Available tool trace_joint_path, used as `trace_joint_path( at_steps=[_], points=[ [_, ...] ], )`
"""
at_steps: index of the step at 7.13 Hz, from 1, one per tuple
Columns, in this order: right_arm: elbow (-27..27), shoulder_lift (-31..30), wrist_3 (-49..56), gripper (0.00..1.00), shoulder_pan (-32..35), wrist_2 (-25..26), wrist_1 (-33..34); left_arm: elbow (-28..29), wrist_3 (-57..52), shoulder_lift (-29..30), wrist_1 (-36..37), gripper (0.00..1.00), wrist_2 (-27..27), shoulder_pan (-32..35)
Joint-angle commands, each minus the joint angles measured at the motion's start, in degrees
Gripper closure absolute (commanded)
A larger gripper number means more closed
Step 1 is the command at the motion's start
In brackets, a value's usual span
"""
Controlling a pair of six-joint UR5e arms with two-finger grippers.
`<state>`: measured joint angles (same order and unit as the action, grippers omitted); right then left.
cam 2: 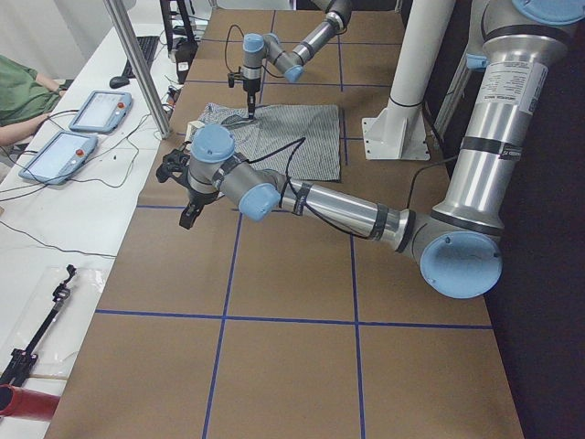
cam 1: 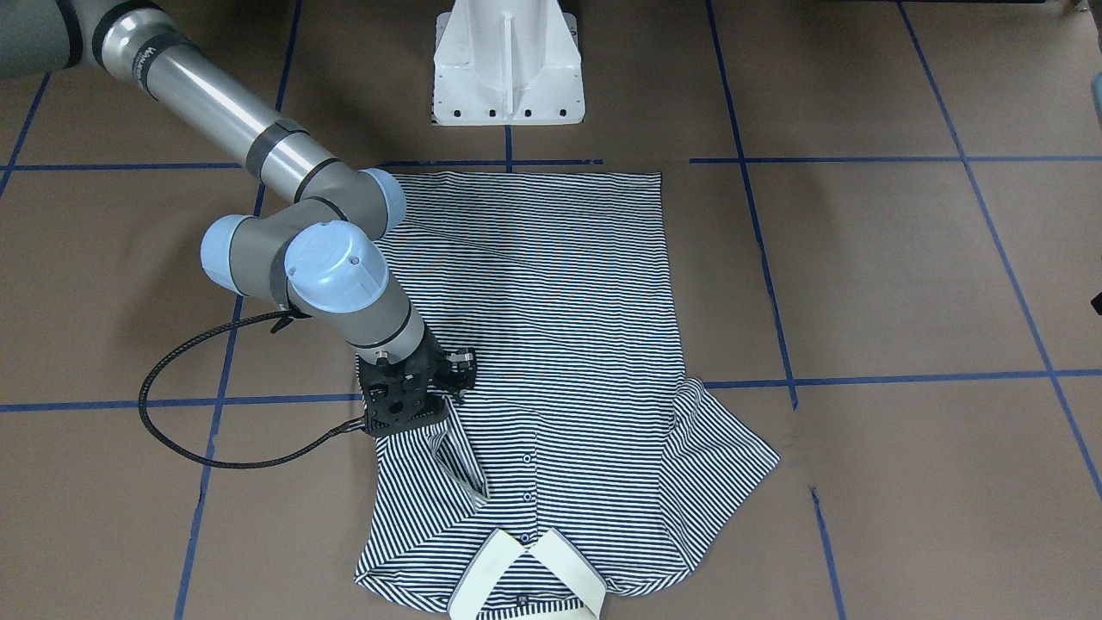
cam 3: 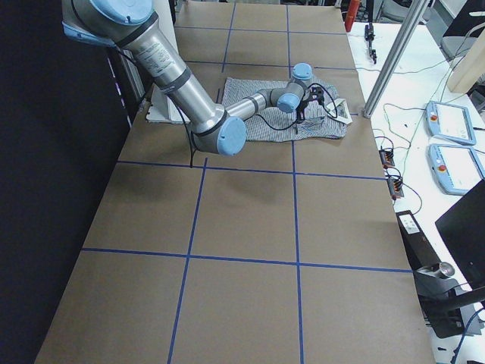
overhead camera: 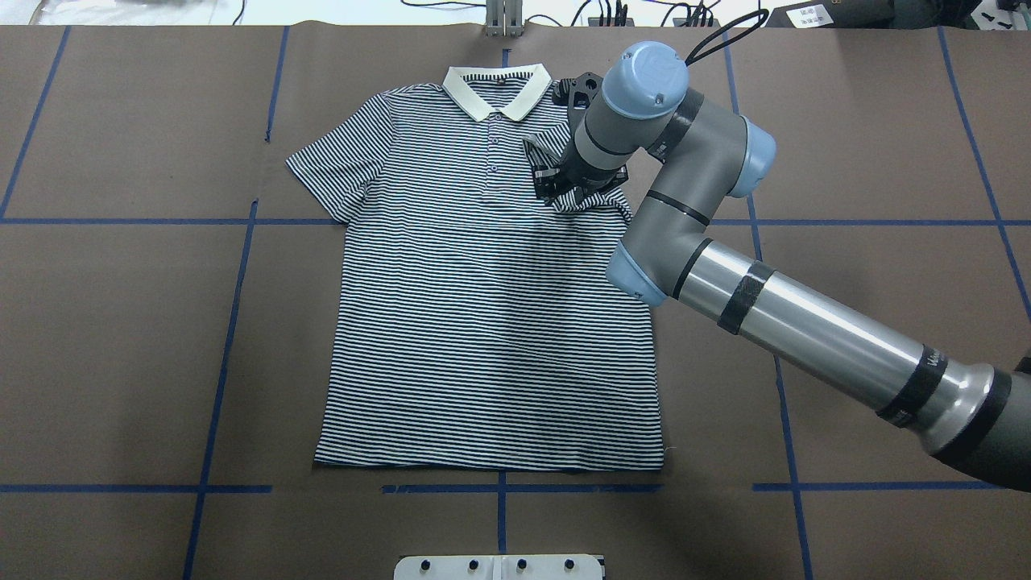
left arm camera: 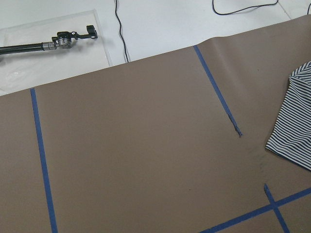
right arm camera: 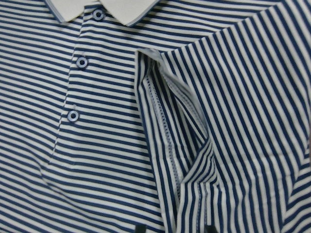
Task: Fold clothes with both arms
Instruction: 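Grasp the sleeve with the right gripper and fold it inward over the chest, then release the sleeve and raise the right gripper away while the left arm moves in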
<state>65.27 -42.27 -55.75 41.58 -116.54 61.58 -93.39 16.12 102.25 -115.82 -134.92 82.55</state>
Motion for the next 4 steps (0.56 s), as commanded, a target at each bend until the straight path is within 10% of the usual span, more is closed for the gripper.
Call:
trace_joint_path(
  at_steps=[1, 4],
  points=[
    [1.61, 0.52, -0.49, 0.0, -0.62, -0.09, 0.03, 0.22, 0.84, 0.05, -0.02, 0.0, 0.1, -0.28],
    [6.51, 0.35, -6.47, 0.0, 2.96, -6.91, 7.35, 0.05, 21.76, 4.95, -0.02, 0.0, 9.62, -12.88]
  ],
)
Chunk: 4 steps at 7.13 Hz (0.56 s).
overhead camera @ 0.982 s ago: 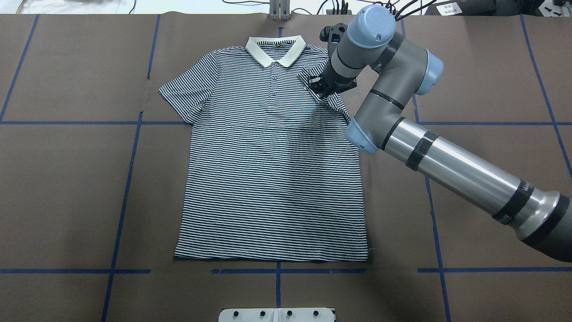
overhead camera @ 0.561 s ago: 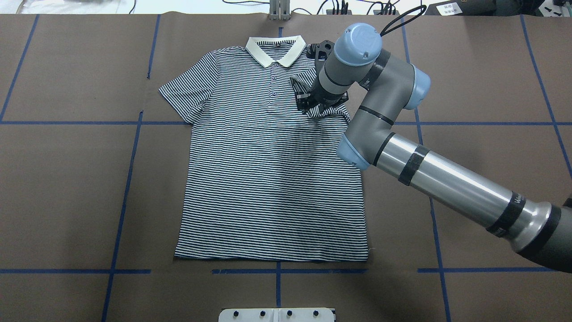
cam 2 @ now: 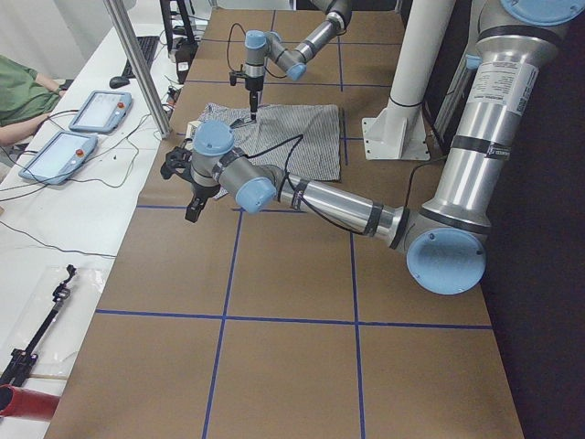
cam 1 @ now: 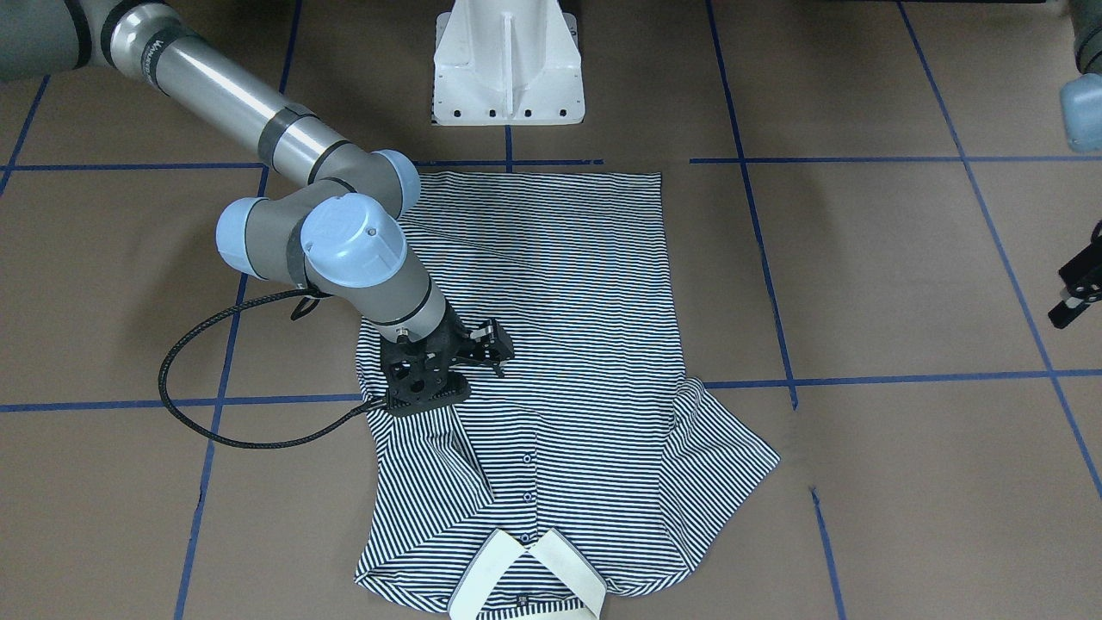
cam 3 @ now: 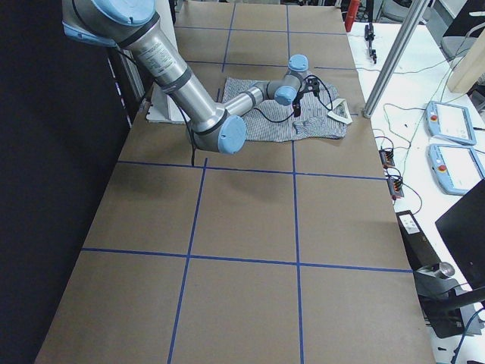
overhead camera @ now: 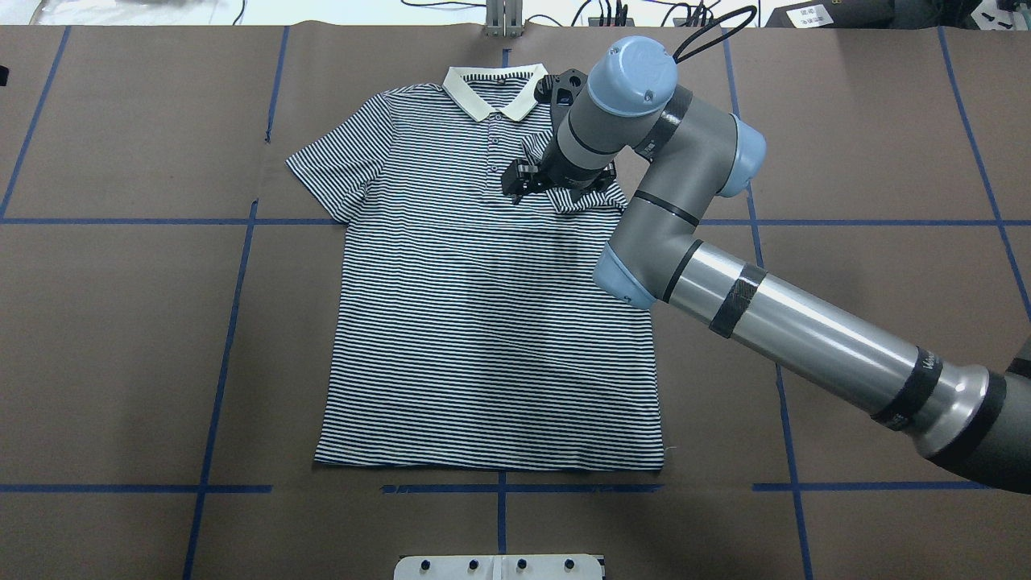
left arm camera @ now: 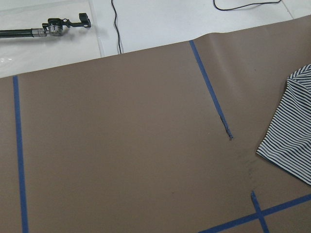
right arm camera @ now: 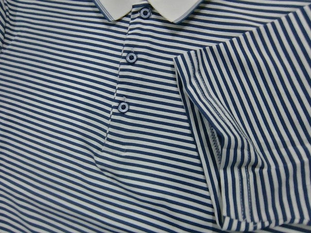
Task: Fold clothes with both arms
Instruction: 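Release the sleeve and raise the right gripper away while the left arm moves in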
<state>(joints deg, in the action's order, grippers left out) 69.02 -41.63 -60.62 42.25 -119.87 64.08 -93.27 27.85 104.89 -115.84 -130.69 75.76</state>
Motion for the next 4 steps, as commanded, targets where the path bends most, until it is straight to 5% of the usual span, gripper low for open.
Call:
trace_joint_path(
  at_steps=[1, 2, 4],
  points=[
    [10.1, -0.55, -1.44, 0.0, 4.49, -3.88, 19.19, 0.19, 18.91, 4.16, -0.09, 0.0, 11.71, -11.55],
    [14.87, -0.81, -0.56, 0.0, 6.95, -3.97, 28.64, 1.06, 25.61, 5.83, -0.7, 0.0, 16.9, -17.09],
    [23.66, -6.58, 11.58, 0.0, 11.43, -4.41, 38.19, 12.77, 38.63, 10.47, -11.82, 0.0, 29.3, -25.81]
  ],
)
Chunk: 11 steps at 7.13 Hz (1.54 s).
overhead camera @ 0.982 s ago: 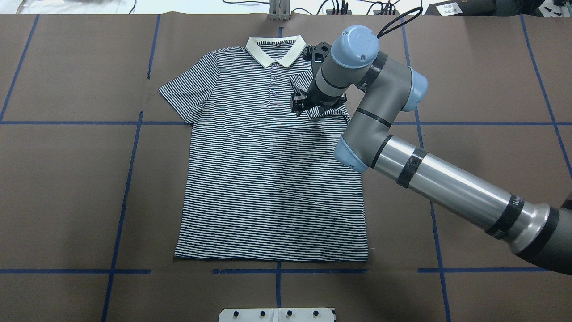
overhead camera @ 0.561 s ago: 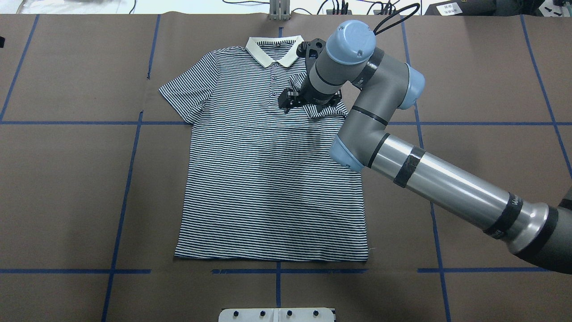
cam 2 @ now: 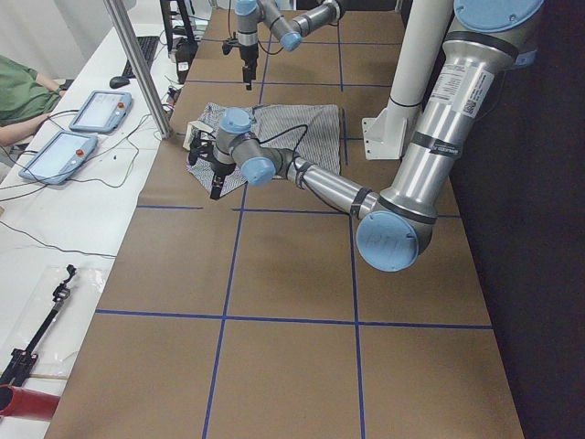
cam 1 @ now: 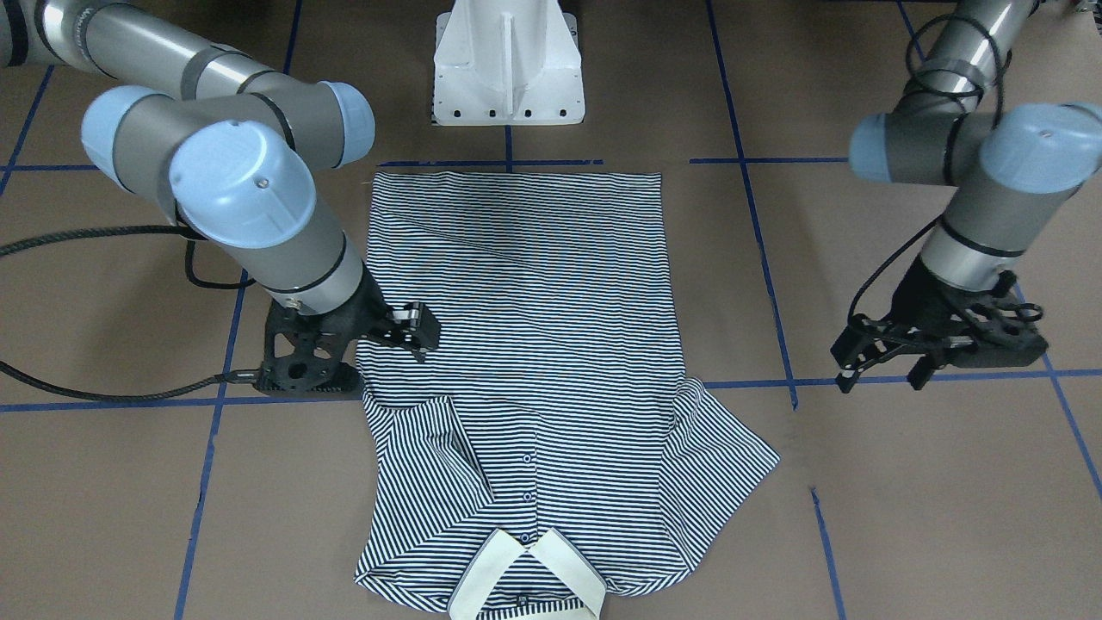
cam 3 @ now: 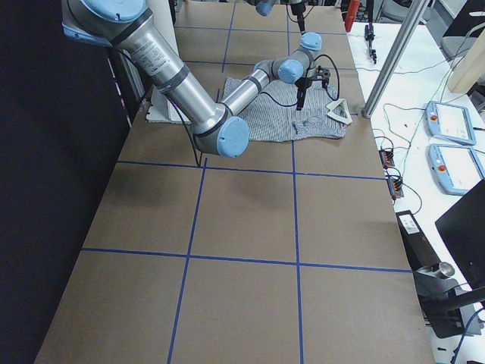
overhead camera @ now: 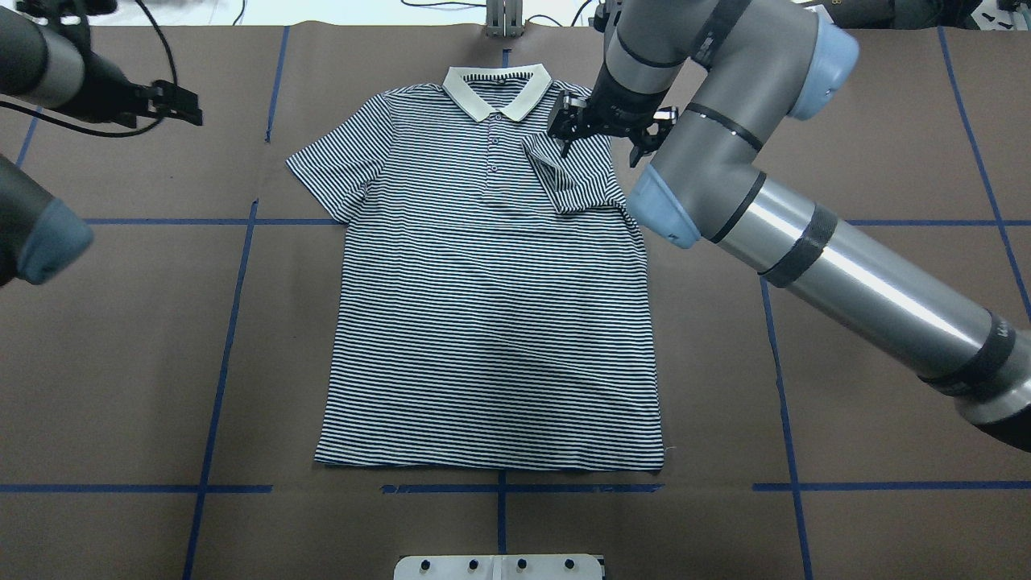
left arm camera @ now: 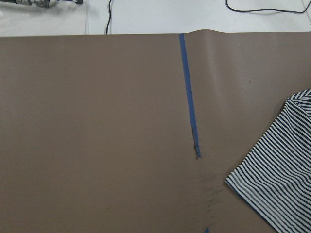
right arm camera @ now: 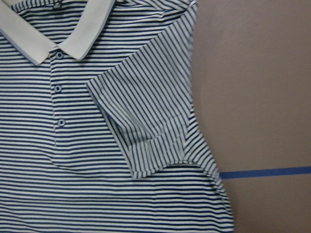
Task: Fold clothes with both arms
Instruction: 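Release the sleeve and raise the right gripper away while the left arm moves in, then grasp the sleeve nearest the left gripper and fold it inward over the chest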
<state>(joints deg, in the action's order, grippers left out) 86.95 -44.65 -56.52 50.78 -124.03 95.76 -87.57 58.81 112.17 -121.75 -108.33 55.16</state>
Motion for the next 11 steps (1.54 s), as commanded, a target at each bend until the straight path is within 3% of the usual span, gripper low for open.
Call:
trace_joint_path(
  at_steps=[1, 6, 9, 10, 11],
  points=[
    [9.08, -7.34, 13.05, 0.0, 5.1, -0.51, 7.76, 13.33, 7.99, 7.32, -7.96, 0.0, 10.73, -6.98],
    [9.82, -9.22, 13.55, 0.0, 5.39, -1.57, 7.24, 24.44, 7.46, 13.68, -10.52, 0.06, 13.41, -9.1],
    [9.82, -9.14, 13.37, 0.0, 5.39, -1.57, 7.24, 24.81, 6.59, 13.6, -10.62, 0.17, 13.41, -9.1],
    [9.82, -9.05, 13.2, 0.0, 5.3, -1.57, 7.24, 24.82, 6.67, 13.69, -10.53, 0.37, 13.41, -9.1],
    [9.82, -9.13, 13.19, 0.0, 5.21, -1.57, 7.24, 24.82, 6.5, 13.6, -10.53, 0.66, 13.41, -9.1]
  ],
)
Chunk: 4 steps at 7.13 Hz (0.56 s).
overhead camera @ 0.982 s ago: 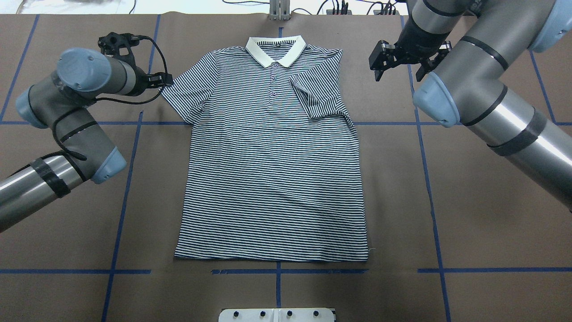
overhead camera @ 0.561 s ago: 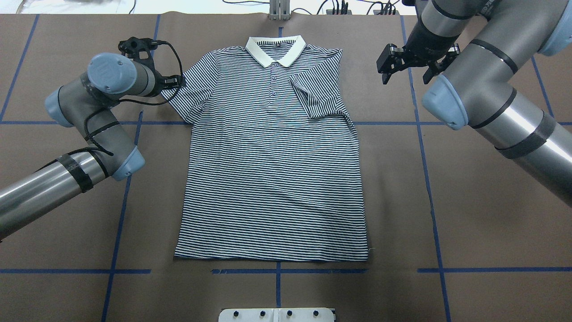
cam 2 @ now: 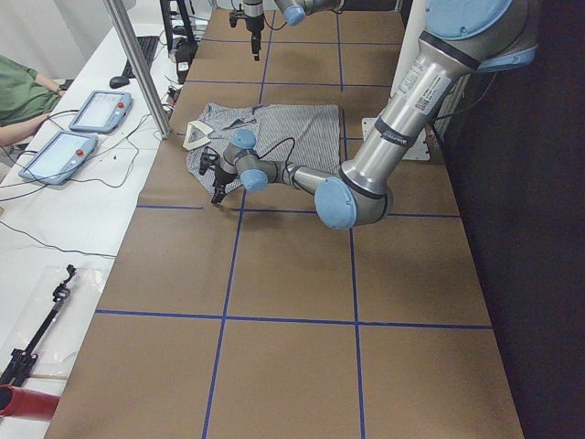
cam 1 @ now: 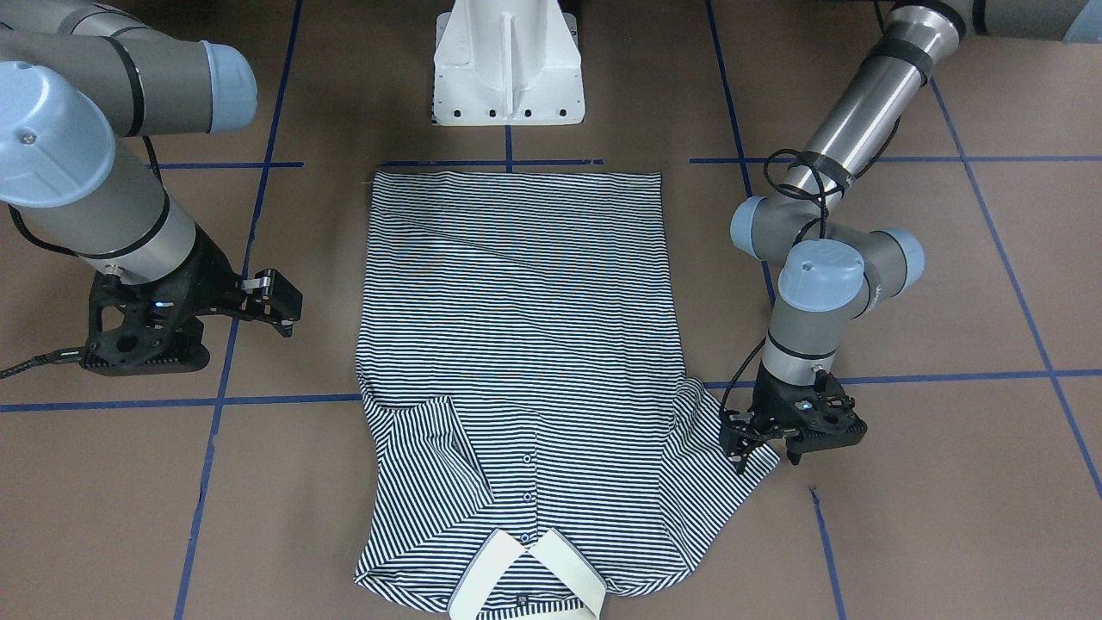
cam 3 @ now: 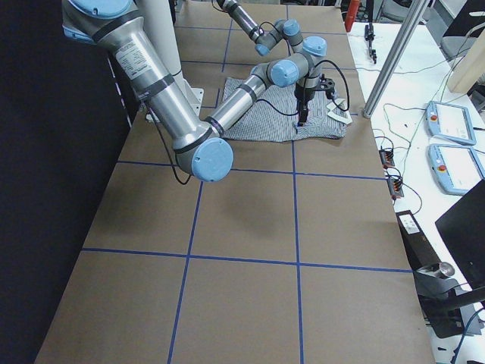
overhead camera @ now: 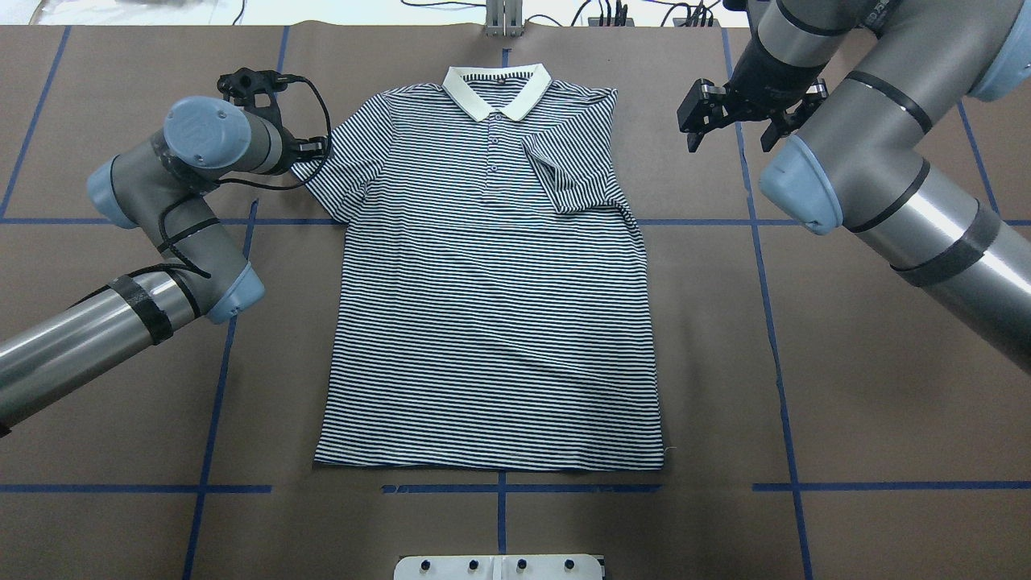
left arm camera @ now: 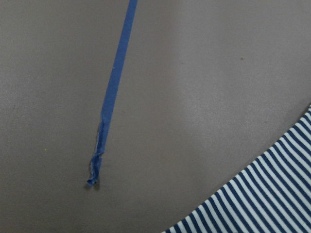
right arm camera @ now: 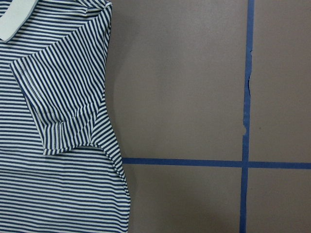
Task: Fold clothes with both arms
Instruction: 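Grasp the sleeve nearest the left gripper and fold it inward over the chest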
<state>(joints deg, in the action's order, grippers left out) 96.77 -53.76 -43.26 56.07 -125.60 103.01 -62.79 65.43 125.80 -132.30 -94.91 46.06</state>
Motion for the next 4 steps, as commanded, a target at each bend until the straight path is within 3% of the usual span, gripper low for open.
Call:
trace_joint_path(
  at_steps=[1, 2, 4],
  points=[
    [0.09, 0.06, -0.25, 0.0, -0.08, 0.0, 0.0, -0.23, -3.61, 0.06, 0.37, 0.93, -0.1, 0.0],
    [0.09, 0.06, -0.42, 0.0, -0.17, 0.09, -0.09, -0.32, -4.16, 0.06, 0.55, 1.0, -0.27, 0.09],
    [0.0, -0.11, -0.43, 0.0, -0.26, 0.09, -0.09, -2.67, -4.17, 0.67, 3.08, 1.0, -0.71, 0.17]
  ],
)
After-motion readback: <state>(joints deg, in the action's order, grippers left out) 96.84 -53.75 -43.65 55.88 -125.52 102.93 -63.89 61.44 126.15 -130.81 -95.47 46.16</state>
